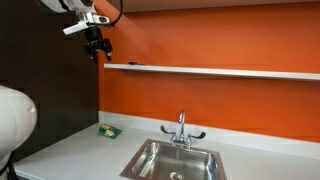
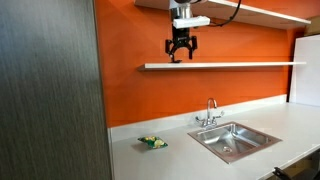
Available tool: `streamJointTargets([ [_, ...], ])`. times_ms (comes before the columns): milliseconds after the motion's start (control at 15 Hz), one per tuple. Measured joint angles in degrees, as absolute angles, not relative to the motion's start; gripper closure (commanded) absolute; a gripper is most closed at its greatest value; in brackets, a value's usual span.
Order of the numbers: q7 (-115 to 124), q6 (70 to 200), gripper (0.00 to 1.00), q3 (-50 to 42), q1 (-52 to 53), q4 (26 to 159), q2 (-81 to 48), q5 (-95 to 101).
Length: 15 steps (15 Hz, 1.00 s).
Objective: Put the blue snack packet on the bottom shelf
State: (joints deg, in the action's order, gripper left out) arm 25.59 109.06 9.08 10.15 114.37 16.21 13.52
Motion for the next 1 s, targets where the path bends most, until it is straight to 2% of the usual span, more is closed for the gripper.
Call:
streamJointTargets([
  [533, 26.91, 125.53, 0.00, 8.87, 6.86, 139.57, 27.10, 12.57],
  [1000, 26.92, 133.62, 0.00, 7.65, 2.17, 153.92, 33.67, 12.17],
])
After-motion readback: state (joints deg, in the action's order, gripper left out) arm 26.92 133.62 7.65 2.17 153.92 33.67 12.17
